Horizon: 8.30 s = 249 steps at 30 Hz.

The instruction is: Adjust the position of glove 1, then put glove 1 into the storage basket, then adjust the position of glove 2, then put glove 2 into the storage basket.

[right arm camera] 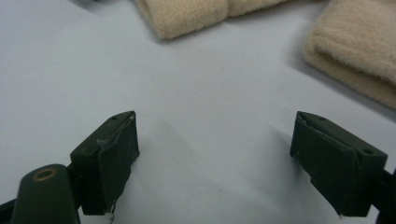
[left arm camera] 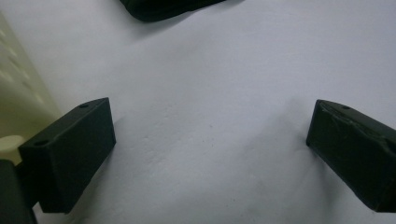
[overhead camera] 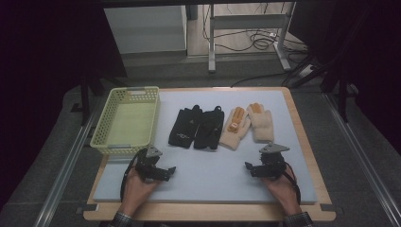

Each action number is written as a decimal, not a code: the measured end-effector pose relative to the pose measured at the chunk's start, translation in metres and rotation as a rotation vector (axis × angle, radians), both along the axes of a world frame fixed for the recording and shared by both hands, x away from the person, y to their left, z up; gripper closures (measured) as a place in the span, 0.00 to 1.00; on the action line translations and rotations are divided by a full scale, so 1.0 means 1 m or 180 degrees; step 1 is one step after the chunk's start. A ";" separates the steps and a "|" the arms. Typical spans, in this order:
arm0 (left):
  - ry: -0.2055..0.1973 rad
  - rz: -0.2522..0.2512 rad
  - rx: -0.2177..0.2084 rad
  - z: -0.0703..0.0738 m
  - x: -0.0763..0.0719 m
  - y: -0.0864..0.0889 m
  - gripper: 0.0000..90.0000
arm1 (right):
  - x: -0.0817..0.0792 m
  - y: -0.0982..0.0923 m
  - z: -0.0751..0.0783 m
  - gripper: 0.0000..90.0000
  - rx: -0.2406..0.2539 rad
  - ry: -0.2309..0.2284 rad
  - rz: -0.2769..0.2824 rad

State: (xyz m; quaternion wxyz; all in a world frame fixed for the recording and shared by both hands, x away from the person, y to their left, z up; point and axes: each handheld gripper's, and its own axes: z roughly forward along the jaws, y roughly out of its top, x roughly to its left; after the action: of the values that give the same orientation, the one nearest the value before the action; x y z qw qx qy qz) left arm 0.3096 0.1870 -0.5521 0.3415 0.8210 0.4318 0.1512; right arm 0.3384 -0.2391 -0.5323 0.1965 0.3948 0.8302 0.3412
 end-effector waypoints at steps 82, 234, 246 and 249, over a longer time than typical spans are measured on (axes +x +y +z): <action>-0.0003 0.0001 -0.0008 0.000 0.000 0.000 0.02 | 0.133 0.152 0.020 0.29 -0.0196 0.0009 0.0472; -0.0012 0.0008 -0.0021 -0.001 0.000 0.000 0.02 | 0.033 0.188 0.092 0.96 -0.0011 -0.0260 0.1194; -0.0002 0.0000 -0.0012 0.000 0.000 0.000 0.02 | -0.027 0.156 0.079 0.95 -0.0126 -0.0060 0.1238; -0.0004 -0.0001 -0.0011 0.000 0.000 0.000 0.02 | -0.030 0.154 0.068 0.95 -0.0162 -0.0027 0.1178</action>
State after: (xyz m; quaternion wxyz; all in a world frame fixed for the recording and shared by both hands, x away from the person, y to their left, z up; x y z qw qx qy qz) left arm 0.3094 0.1872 -0.5524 0.3431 0.8204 0.4317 0.1509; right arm 0.3088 -0.0850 -0.4639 0.1437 0.2288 0.8962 0.3520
